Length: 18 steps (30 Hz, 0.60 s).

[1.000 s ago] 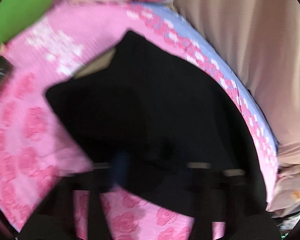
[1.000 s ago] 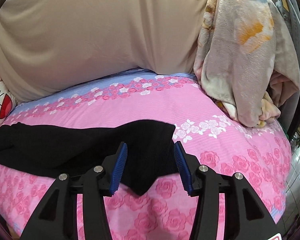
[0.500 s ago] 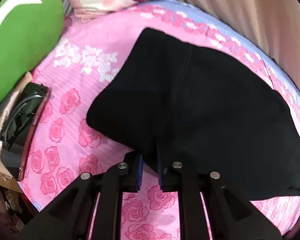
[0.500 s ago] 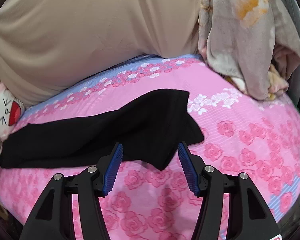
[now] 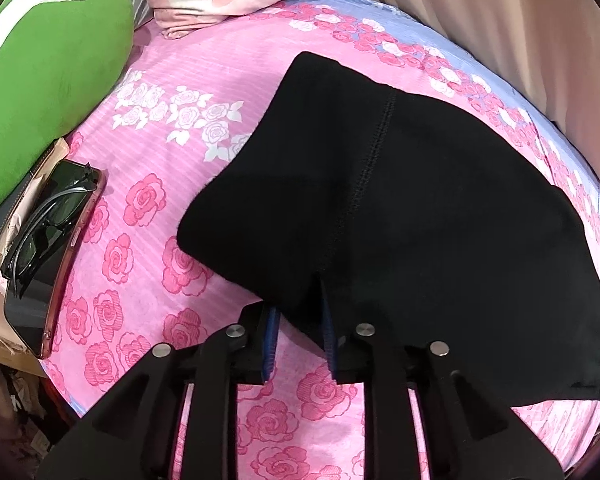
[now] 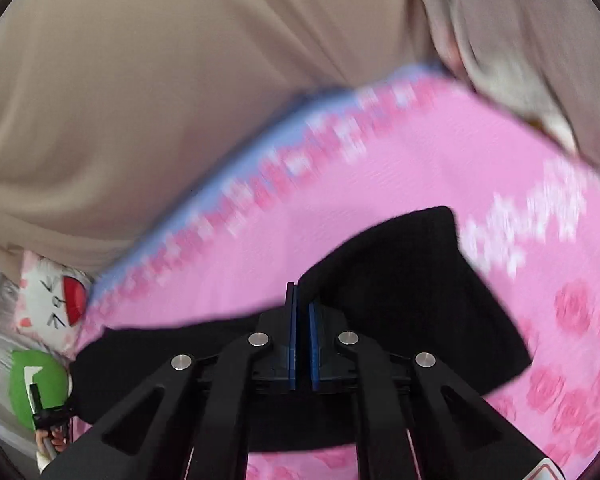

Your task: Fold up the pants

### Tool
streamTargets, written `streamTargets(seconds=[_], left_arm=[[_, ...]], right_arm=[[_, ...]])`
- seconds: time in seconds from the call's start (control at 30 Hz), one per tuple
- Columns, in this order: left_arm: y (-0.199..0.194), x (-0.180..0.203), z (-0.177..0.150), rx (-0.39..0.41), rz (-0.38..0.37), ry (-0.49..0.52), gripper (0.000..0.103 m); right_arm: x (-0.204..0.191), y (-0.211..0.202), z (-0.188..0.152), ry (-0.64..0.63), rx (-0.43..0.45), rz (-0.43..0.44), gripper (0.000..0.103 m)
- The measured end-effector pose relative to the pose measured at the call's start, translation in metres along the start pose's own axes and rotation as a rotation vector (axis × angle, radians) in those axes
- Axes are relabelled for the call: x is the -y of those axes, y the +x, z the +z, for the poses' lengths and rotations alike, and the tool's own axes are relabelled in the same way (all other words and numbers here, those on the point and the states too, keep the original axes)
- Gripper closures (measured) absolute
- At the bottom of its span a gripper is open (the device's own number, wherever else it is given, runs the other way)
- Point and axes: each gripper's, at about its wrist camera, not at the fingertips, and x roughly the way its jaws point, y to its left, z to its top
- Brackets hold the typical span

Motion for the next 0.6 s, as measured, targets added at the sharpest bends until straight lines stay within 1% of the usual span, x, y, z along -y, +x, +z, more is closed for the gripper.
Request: streamTargets(seconds=[0.03,0.07,0.1,0.13,0.17,0.2,0.23,0.27,0.3,0.37,0.43,0.47,0.5,0.57,0.6], left_arm=[[0.001,0.000,0.001,0.001,-0.002,0.006,0.083],[0.000,0.000,0.000,0.002,-0.002,0.011,0.083],[0.001,0.000,0.000,0.004,0.000,0.017,0.083],[0.001,0.001,-0.001,0.008,0.002,0.024,0.083],[0.001,0.002,-0.001,0.012,0.005,0.033,0.083],[0.001,0.002,-0.001,0.014,0.006,0.038,0.083],[0.001,0.002,-0.001,0.015,0.006,0.040,0.083],[0.001,0.002,-0.001,0.015,0.005,0.040,0.083],[0.001,0.003,0.000,0.013,0.007,0.043,0.083],[0.001,0.004,0.001,0.009,0.014,0.047,0.083],[0.001,0.006,0.003,0.009,0.022,0.058,0.083],[0.001,0.006,0.003,0.009,0.025,0.062,0.083],[0.001,0.006,0.004,0.009,0.025,0.064,0.083],[0.001,0.004,0.005,0.006,0.017,0.057,0.083],[0.001,0.003,0.006,0.006,0.014,0.054,0.083]], right_arm=[[-0.012,-0.023,0.004,-0.051,0.073,0.033,0.098],[-0.016,-0.040,0.003,-0.084,0.120,0.054,0.099],[-0.016,-0.052,0.000,-0.104,0.150,0.061,0.099],[-0.009,-0.056,-0.007,-0.122,0.159,0.030,0.099],[0.004,-0.048,-0.014,-0.133,0.127,-0.028,0.099],[0.022,-0.035,-0.021,-0.111,0.072,-0.062,0.099],[0.052,-0.015,-0.034,-0.032,-0.025,-0.085,0.099],[0.068,-0.005,-0.042,0.015,-0.070,-0.093,0.099],[0.079,0.001,-0.050,0.033,-0.088,-0.111,0.099],[0.083,0.003,-0.059,0.044,-0.090,-0.097,0.099],[0.082,0.002,-0.059,0.057,-0.085,-0.082,0.097],[0.080,0.003,-0.056,0.057,-0.087,-0.081,0.093],[0.078,0.004,-0.054,0.051,-0.093,-0.098,0.088],[0.068,0.007,-0.044,0.025,-0.090,-0.149,0.083],[0.064,0.006,-0.040,0.010,-0.080,-0.145,0.089]])
